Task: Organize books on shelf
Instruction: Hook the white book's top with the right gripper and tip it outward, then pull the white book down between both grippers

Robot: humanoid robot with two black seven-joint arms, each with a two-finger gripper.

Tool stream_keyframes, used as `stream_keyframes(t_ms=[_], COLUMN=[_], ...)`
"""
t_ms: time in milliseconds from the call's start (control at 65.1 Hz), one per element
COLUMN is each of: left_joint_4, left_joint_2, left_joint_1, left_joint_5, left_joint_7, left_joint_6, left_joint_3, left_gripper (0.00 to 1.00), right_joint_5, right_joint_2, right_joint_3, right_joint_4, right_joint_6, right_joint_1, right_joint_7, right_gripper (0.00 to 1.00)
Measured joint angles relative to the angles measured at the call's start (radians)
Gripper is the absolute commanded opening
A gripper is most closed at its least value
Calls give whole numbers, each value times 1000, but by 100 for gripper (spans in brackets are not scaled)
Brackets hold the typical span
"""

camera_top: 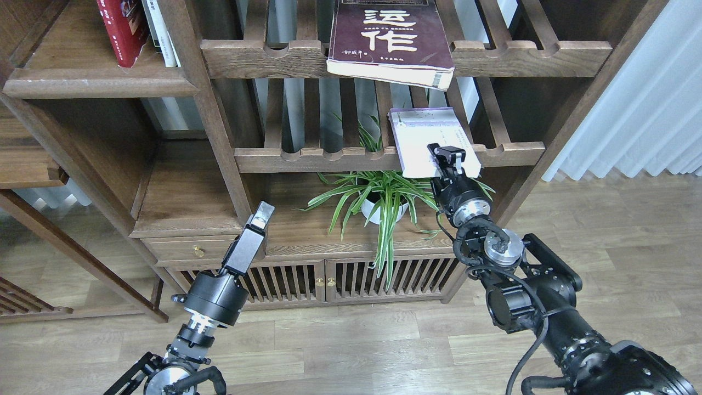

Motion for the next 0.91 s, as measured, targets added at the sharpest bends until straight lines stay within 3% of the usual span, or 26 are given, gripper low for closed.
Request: stream_keyframes(t_ms=[123,230,307,415,599,706,829,906], left_joint_4=[14,19,20,20,17,9,5,5], left_joint_2=[0,0,0,0,0,0,0,0], left_joint_1=[-7,-10,-11,-14,-18,-21,-23,-23], left_joint_5=[-62,-80,-83,-86,-152,-206,-246,-251], left_joint_7=[9,40,84,185,469,589,661,667], left_joint_6=[0,0,0,0,0,0,0,0], left_joint_3=[-3,-3,-6,-20,-61,-96,-148,-158], left_gripper=[100,100,100,100,100,100,100,100], right_joint_5=[9,10,11,11,11,8,7,7], right_joint_2=[0,0,0,0,0,0,0,0], right_joint_3=[-3,-4,-5,-14,-43,-94,-162,-182], right_joint_4=[38,87,118,151,184,190,192,194], right_joint_6=[128,223,273,320,333,333,333,333], right_joint_1=[-44,-110,-152,-194,-247,-264,-277,-283], right_joint_7=[-43,-159,-214,-258,-337,-368,-376,-376], right_gripper=[4,4,4,4,4,4,4,4])
